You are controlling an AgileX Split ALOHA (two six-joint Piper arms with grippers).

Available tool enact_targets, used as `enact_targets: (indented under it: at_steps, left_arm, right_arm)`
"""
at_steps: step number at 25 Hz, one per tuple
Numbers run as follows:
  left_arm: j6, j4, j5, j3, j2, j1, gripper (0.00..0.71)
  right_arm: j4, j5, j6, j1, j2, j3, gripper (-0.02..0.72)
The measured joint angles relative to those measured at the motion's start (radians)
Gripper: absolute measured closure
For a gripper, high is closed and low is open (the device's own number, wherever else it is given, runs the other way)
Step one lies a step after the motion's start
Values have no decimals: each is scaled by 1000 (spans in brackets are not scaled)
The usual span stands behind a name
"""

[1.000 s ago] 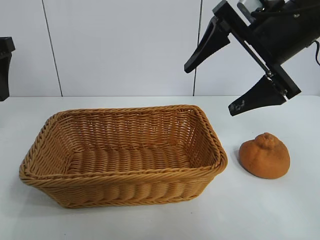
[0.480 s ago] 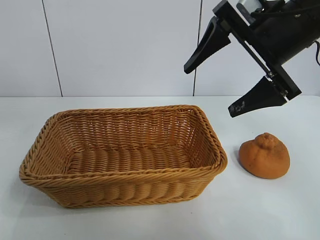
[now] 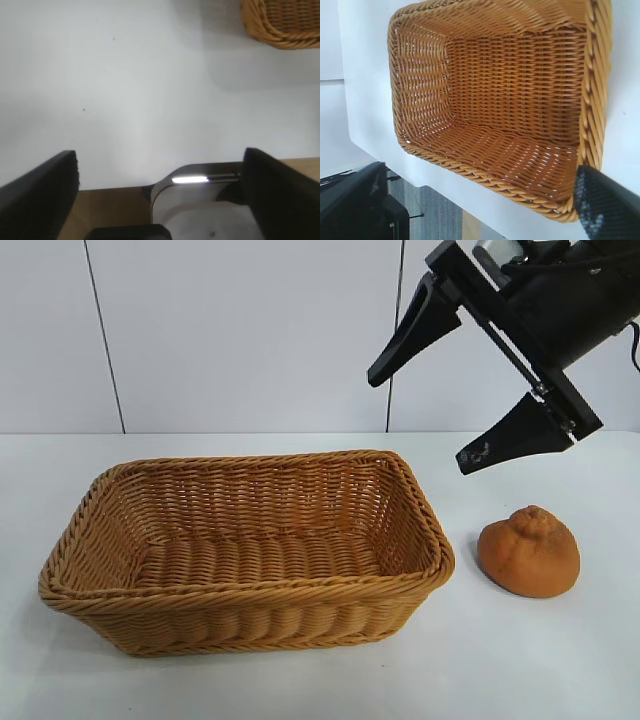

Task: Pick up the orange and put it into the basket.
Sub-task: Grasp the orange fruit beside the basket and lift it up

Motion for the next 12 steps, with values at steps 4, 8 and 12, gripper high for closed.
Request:
enact_targets:
  at_steps: [4, 8, 12]
  left_arm:
    - [6, 1, -14, 62, -140, 0, 80]
    - [6, 2, -18, 69, -245, 0, 80]
    - [6, 2, -18, 70, -326, 0, 80]
  right_arm:
    - [0, 0, 0, 0, 0, 0, 10]
    - [1, 1, 0, 0, 0, 0, 10]
    - [8, 18, 0, 0, 0, -6, 10]
